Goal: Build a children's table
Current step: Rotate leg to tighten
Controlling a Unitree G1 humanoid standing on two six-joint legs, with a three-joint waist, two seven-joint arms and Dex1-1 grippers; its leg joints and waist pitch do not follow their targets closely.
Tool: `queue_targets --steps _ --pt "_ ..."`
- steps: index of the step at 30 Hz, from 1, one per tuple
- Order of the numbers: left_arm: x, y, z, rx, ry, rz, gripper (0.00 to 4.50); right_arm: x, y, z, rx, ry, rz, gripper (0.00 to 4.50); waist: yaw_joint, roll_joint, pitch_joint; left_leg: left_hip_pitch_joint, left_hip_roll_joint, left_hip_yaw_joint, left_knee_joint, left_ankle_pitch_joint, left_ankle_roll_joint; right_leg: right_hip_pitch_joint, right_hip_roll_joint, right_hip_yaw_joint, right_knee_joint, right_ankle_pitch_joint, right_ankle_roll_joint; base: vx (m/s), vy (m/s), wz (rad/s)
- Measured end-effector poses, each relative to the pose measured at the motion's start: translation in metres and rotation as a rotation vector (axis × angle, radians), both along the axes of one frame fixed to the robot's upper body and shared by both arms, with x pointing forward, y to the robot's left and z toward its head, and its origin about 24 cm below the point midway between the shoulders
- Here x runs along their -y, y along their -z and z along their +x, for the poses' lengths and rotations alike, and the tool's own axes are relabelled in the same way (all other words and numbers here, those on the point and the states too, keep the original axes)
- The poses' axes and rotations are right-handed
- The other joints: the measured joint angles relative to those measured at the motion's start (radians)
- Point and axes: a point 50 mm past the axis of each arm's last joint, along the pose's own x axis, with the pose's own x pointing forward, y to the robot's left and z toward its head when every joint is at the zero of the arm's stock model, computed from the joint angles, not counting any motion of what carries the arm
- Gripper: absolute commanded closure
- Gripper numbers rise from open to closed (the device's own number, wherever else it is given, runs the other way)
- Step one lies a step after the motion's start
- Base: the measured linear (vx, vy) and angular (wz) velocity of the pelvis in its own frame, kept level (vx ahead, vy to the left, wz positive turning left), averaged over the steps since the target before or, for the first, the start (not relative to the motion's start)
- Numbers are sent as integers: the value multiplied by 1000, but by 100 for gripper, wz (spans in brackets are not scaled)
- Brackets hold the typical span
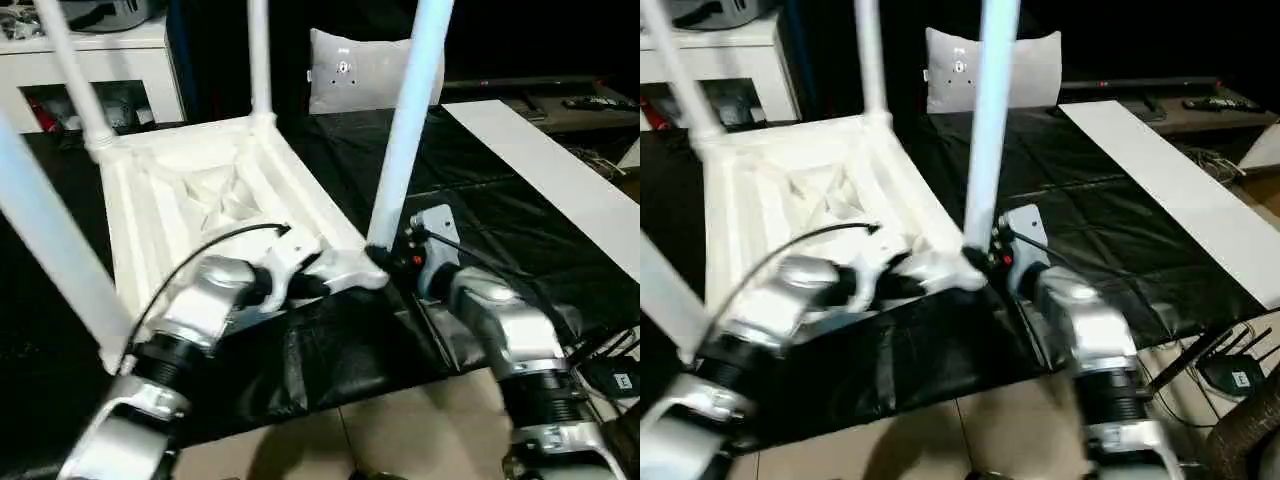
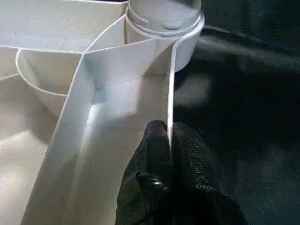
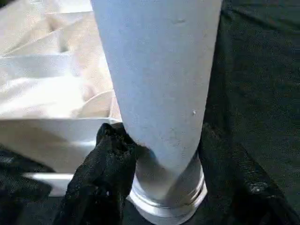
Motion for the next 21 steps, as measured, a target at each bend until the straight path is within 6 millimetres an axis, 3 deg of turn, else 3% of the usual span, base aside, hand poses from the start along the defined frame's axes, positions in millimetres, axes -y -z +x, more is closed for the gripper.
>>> queue_targets --steps 5,10,21 --pt "2 -5 0 28 12 2 450 3 -3 -1 24 -3 44 148 13 0 0 -3 -1 3 -8 1 7 -9 1 5 5 15 -5 10 -4 1" --pt "-7 -8 -1 46 78 15 450 18 -7 -5 68 -105 22 104 26 0 0 -9 0 5 -7 0 5 -26 1 8 25 4 -15 0 0 0" --pt "-41 -8 -12 18 333 54 450 67 -23 -21 105 -444 -100 30 75 0 0 2 0 12 -3 1 -3 -17 0 10 28 2 -10 0 0 0"
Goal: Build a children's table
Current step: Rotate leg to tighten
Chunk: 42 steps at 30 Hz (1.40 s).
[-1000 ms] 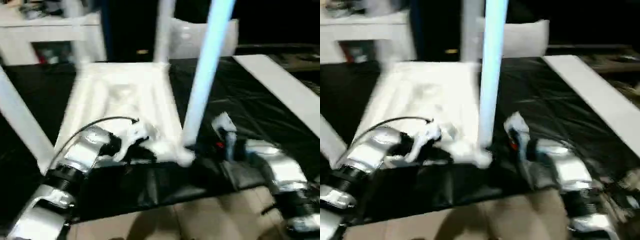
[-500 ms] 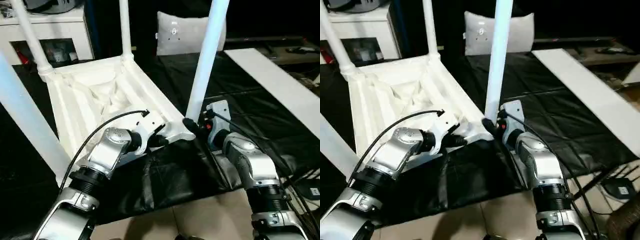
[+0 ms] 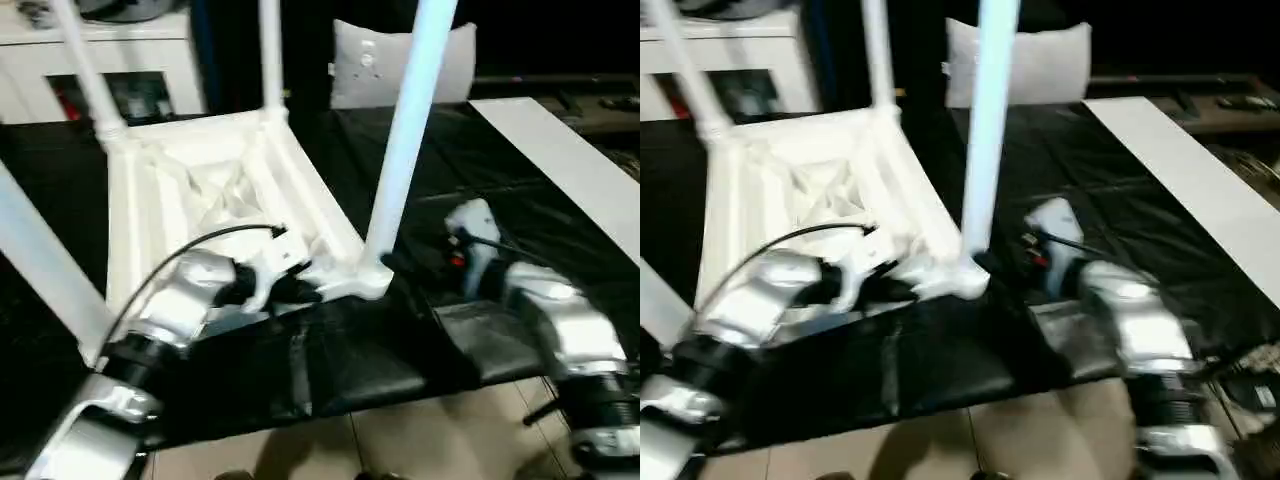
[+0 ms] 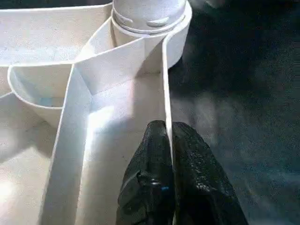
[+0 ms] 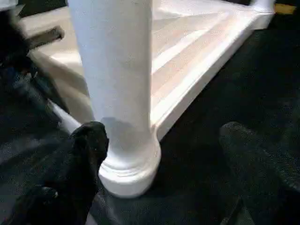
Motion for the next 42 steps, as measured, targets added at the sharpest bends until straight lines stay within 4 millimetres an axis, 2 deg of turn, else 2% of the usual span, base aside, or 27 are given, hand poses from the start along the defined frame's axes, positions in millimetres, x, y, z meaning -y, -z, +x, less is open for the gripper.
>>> queue_targets --steps 5,7,9,13,21,22,25,27,35,39,41,42 --pt "-7 2 -6 -45 122 2 450 0 0 -11 -65 -213 -14 30 15 0 0 0 0 2 1 1 2 2 0 4 1 0 1 0 0 0" --pt "-5 2 -8 -58 180 6 450 -5 3 -14 -93 -288 -15 66 22 0 0 -1 0 2 2 2 3 2 0 6 2 0 1 0 0 0" --pt "-2 2 -10 -65 229 11 450 -10 8 -16 -113 -339 -18 71 33 0 0 -1 0 3 2 2 3 2 0 8 2 0 1 0 0 0" --pt "2 2 -12 -69 289 13 450 -17 11 -17 -146 -410 -12 113 39 -1 0 -1 0 3 3 2 3 2 0 10 4 -1 3 0 0 0" --pt "4 3 -9 -71 312 20 450 -17 17 -19 -220 -452 5 167 37 -1 0 -1 1 3 3 2 3 3 0 11 6 -1 3 0 0 0" --pt "3 3 -9 -69 312 21 450 -18 18 -19 -225 -456 6 193 38 -1 0 -1 1 3 3 2 3 3 0 11 6 -1 3 0 0 0" --pt "3 3 -9 -65 318 20 450 -18 19 -19 -238 -461 8 199 39 -1 0 -1 1 3 3 2 3 3 0 11 5 -2 4 0 0 0" --pt "3 3 -9 -64 319 20 450 -18 19 -19 -241 -462 9 236 39 -1 0 -1 1 3 3 2 3 3 0 11 5 -2 4 0 0 0" --pt "6 4 -8 -81 274 -4 450 -19 20 -22 -257 -407 57 248 42 -1 0 -1 1 3 3 2 3 4 0 11 6 -2 5 0 0 0" --pt "5 5 -1 -79 136 -3 450 -27 25 -18 -235 -249 77 248 30 -1 0 0 1 3 3 3 1 7 0 10 5 -2 5 0 0 0" --pt "7 5 2 -73 73 -2 450 -30 26 -13 -212 -163 75 248 10 -1 0 0 0 3 3 4 0 7 0 10 3 -2 5 0 0 0" --pt "10 5 4 -66 10 -4 450 -35 27 -8 -192 -69 84 249 -6 -2 1 1 1 2 4 4 -1 7 0 10 3 -2 5 0 0 0"
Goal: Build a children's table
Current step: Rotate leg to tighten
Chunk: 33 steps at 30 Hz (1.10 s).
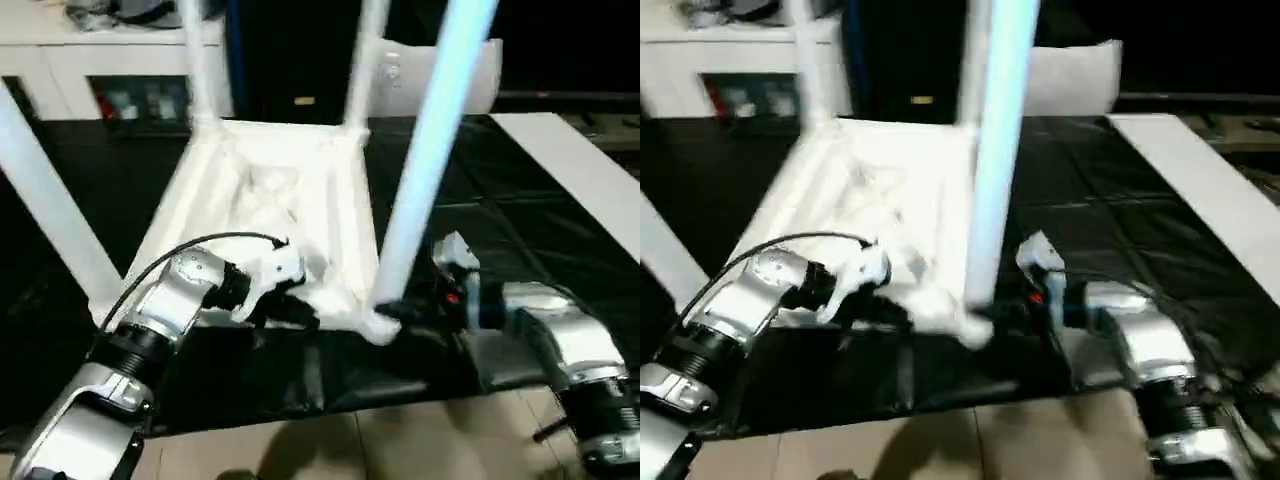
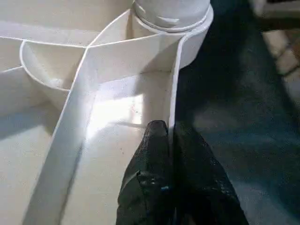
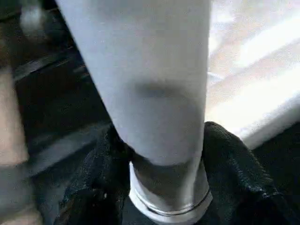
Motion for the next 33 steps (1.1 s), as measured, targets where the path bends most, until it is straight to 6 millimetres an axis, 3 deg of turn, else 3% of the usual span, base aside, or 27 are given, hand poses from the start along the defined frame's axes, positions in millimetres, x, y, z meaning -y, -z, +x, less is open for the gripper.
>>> queue_targets --steps 3,6,10,12,20,33 --pt "13 1 3 5 -98 -17 450 -3 0 10 23 166 -21 253 -29 0 0 -1 0 -2 -1 0 0 0 0 -2 -7 2 3 0 0 0" --pt "23 3 6 17 -192 -38 450 -10 -1 19 29 296 -39 255 -44 0 0 -1 0 -2 -2 0 1 0 0 -1 -8 2 3 0 0 0" --pt "40 4 11 66 -318 -56 450 -20 -3 32 48 503 -49 255 -46 1 0 -2 -1 -1 -6 0 1 -1 0 -1 -8 2 3 0 0 0" --pt "43 3 11 73 -326 -60 450 -20 -3 33 53 530 -42 200 -44 1 0 -2 -1 -1 -8 -1 3 -1 0 -1 -8 2 3 0 0 0" --pt "43 0 11 98 -302 -55 450 -21 -4 28 81 509 -9 118 -38 1 0 -6 -1 2 -10 1 9 -11 0 2 -1 2 -2 0 0 0" --pt "13 0 8 80 -135 -33 450 20 -21 16 163 210 -46 7 -12 2 0 -4 0 2 -6 -1 6 -9 0 3 2 -1 2 0 0 0"
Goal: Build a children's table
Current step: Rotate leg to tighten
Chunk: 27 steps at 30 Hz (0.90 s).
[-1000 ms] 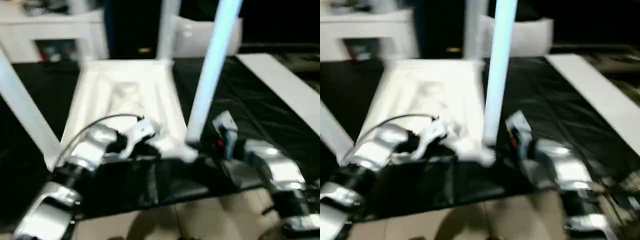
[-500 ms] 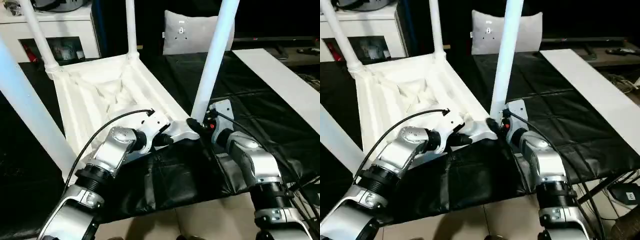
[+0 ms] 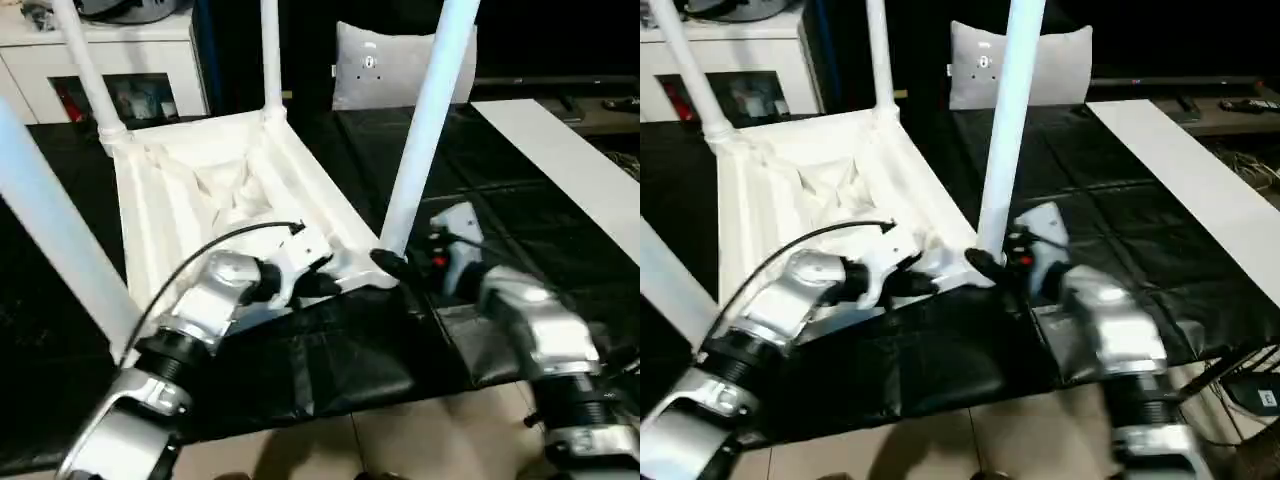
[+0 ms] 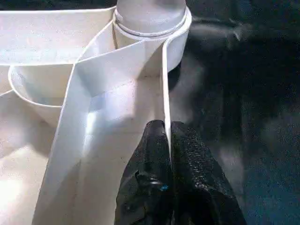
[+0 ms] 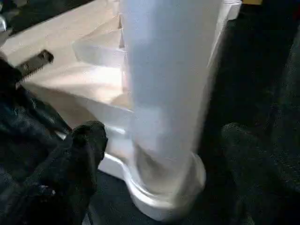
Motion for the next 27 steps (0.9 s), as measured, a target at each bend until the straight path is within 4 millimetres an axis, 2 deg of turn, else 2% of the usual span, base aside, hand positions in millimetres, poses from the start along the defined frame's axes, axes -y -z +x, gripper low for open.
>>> queue_targets --steps 5,9,14,15,18,21,22,25,27 --pt "-19 -3 -5 -33 153 31 450 17 -4 -6 29 -142 -93 7 15 0 0 1 0 0 0 0 0 1 0 0 0 0 0 0 0 0" --pt "-22 -4 -12 -58 280 55 450 10 0 -13 -12 -303 -96 7 32 0 0 2 0 0 1 0 0 2 -1 0 0 0 0 0 0 0" --pt "-18 -4 -16 -69 374 65 450 5 3 -21 -65 -438 -86 22 43 -1 0 2 0 0 3 0 0 3 -1 1 1 0 0 0 0 0" --pt "-17 -4 -17 -74 393 64 450 3 4 -22 -84 -465 -66 50 45 -1 0 2 0 0 3 0 0 4 -1 1 1 0 0 0 0 0" --pt "-15 -3 -19 -85 426 64 450 0 7 -25 -114 -505 -48 62 52 -1 0 2 0 0 3 0 -1 5 -1 1 1 0 0 0 0 0" --pt "-15 -3 -19 -86 435 64 450 -1 10 -26 -147 -523 -30 81 53 -1 0 2 0 0 3 0 -1 5 -1 1 1 0 0 0 0 0" --pt "-14 -3 -19 -86 436 65 450 -1 10 -25 -154 -525 -26 101 52 -1 0 2 0 0 4 0 -1 5 -1 1 1 0 0 0 0 0" --pt "-15 -2 -18 -87 437 66 450 -1 12 -26 -170 -539 -18 112 52 -1 0 2 0 0 4 0 -1 5 -1 1 1 0 0 0 0 0" --pt "-15 -3 -18 -86 439 65 450 -1 12 -26 -180 -545 -14 146 53 -1 0 2 0 0 4 0 -1 5 -1 0 1 0 0 0 0 0"
